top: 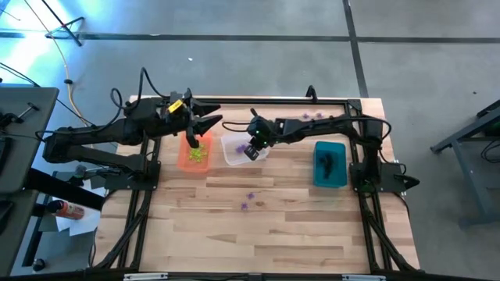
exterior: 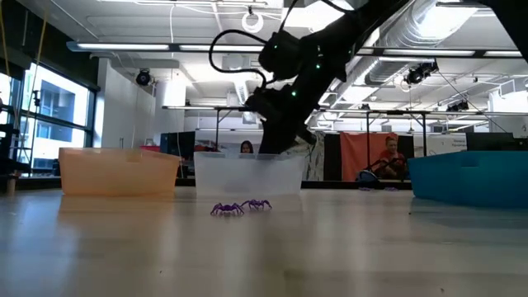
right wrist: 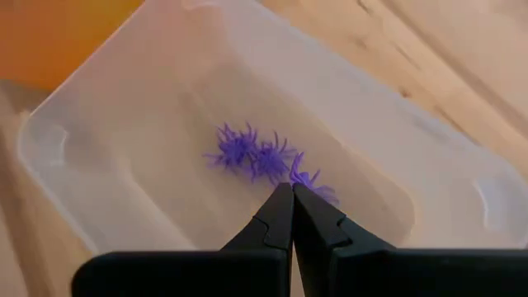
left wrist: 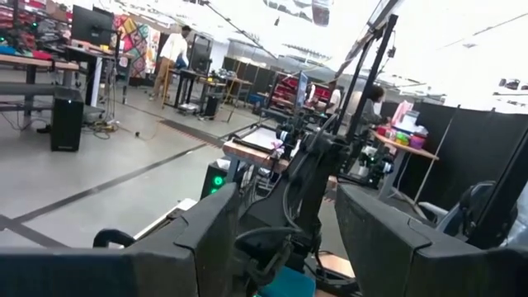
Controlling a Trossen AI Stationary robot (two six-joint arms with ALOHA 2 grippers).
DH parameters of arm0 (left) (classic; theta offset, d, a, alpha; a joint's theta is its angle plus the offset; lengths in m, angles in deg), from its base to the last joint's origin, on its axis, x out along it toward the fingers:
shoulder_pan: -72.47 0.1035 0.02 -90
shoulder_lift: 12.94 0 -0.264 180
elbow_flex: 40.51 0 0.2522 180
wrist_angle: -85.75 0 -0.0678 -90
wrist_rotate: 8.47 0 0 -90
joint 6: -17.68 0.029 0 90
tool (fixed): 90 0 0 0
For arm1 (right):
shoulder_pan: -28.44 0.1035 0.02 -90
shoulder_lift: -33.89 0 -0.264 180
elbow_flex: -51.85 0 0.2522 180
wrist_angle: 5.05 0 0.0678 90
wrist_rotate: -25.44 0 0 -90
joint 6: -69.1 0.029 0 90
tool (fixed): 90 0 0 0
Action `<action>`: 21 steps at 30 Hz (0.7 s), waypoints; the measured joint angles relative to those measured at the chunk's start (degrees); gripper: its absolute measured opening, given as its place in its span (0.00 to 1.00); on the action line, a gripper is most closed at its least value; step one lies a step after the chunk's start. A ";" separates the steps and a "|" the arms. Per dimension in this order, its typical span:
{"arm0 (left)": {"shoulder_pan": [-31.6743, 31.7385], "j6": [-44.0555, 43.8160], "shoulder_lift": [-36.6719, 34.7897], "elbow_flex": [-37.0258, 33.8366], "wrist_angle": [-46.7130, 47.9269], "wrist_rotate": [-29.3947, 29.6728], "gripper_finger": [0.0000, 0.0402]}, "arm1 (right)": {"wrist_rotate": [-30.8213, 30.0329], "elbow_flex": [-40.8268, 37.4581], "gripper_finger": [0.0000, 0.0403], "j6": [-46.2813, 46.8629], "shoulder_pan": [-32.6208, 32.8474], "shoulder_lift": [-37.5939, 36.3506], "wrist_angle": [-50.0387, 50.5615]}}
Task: Sort Halloween decoration
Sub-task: Put the purple spider toy into the transparent bin
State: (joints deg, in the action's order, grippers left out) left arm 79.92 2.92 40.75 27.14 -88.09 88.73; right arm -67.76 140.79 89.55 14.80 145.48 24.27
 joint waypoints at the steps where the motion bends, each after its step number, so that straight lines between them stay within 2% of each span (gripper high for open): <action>1: 0.02 0.00 -0.07 0.00 -0.01 0.00 0.47 | -0.17 0.01 0.00 0.13 -0.11 0.30 -0.12; 6: 0.02 -0.07 -0.73 0.00 0.16 -0.02 0.47 | -0.61 0.09 0.04 0.53 -0.64 0.63 -0.37; 12: 0.02 0.08 -1.45 0.00 0.07 -0.39 0.47 | 1.17 0.09 0.30 2.77 -0.93 0.56 -0.07; 14: 0.02 0.41 -1.71 0.00 0.07 -0.70 0.47 | 4.60 0.23 0.39 1.64 -1.13 -0.37 0.59; 17: 0.00 0.50 -2.16 0.00 0.88 -0.98 0.47 | 8.97 0.95 0.47 -0.58 -1.54 -4.14 0.10; 21: 0.00 1.40 -2.60 0.00 2.19 -1.07 0.47 | 11.13 0.95 0.49 -5.52 -1.00 -11.95 3.56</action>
State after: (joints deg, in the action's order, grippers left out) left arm 79.91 4.32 38.15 27.14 -85.90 87.66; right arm -56.62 141.74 84.03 13.80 133.53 27.83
